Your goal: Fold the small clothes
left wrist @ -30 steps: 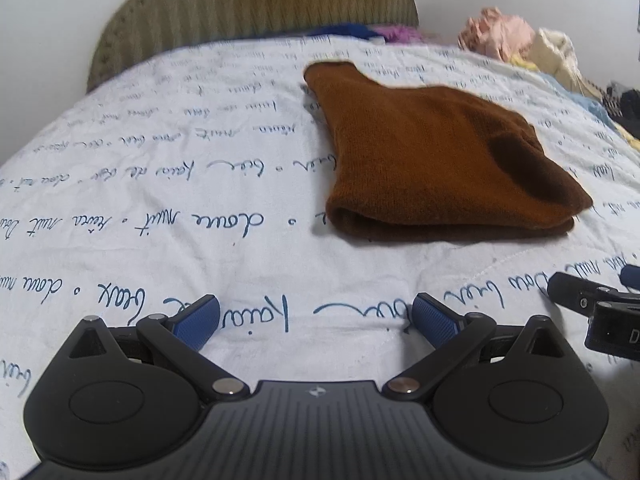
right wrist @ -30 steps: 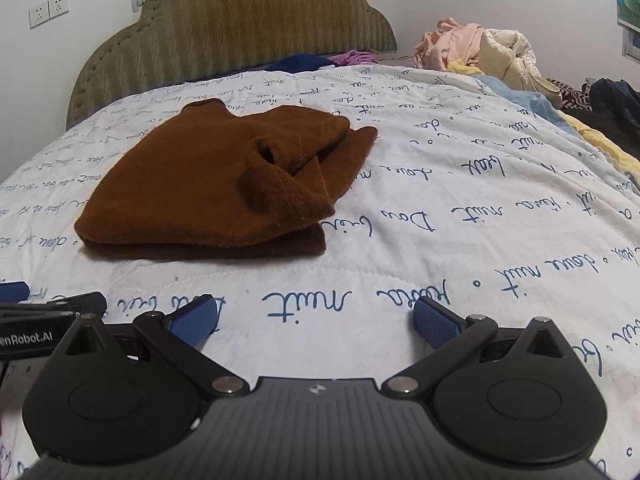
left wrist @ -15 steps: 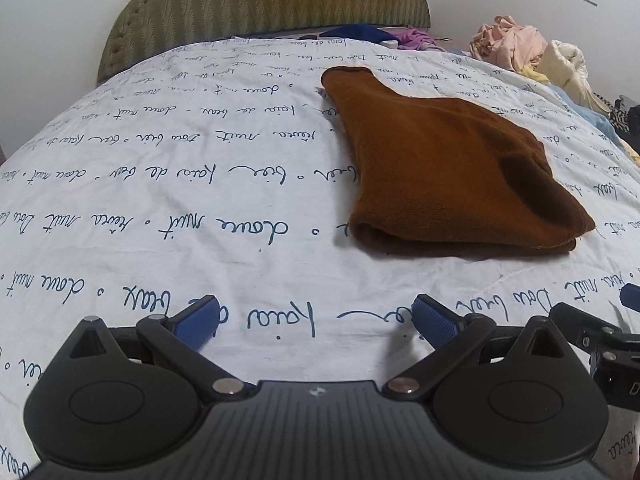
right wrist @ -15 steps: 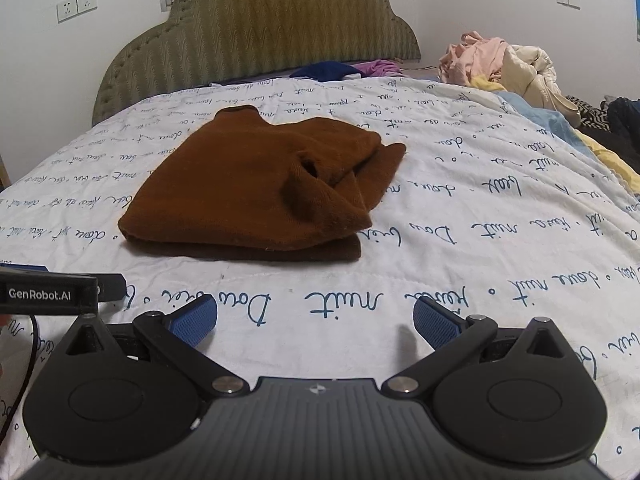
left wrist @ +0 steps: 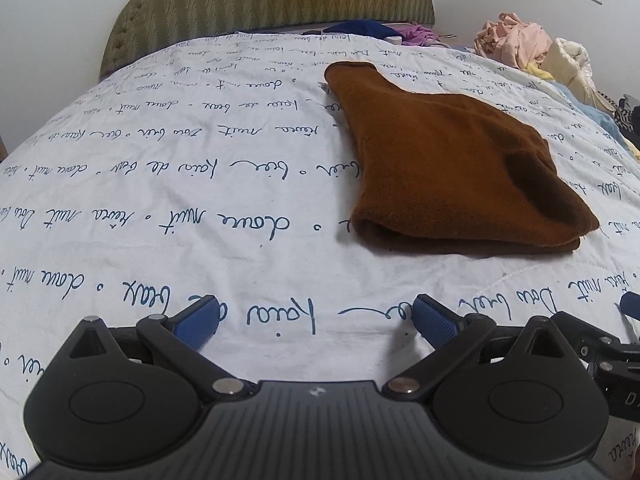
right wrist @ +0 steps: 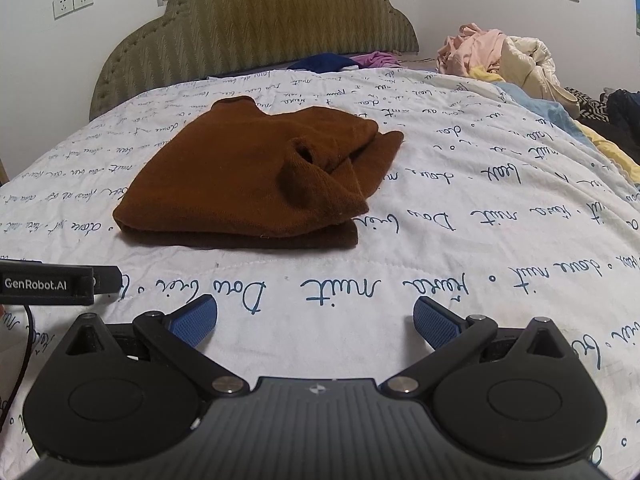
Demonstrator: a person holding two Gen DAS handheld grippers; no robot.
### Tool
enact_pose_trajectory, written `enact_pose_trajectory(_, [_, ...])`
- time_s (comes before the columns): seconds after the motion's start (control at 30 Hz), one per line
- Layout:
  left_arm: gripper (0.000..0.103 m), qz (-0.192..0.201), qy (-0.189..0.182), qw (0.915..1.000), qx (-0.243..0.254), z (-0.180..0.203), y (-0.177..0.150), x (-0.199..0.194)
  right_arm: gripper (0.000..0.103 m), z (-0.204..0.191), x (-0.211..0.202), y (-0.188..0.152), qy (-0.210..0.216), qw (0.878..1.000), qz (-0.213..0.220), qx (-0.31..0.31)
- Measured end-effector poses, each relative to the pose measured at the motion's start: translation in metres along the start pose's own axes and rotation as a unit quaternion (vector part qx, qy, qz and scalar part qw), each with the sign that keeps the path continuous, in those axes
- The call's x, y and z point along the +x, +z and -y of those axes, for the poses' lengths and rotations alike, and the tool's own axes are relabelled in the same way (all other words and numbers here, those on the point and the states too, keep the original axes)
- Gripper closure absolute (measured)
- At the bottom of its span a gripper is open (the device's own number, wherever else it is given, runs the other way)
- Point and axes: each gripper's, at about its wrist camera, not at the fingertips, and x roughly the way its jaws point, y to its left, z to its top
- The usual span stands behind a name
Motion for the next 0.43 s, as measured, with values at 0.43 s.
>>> enact_pose_trajectory(0.43, [0.000,-0.004,0.002,1.0000,-0.008,-0.0013,-0.0002,0.0022,0.000,-0.0009,-0.0001,-0.0007,0.001,1.000,-0.002,-0.002])
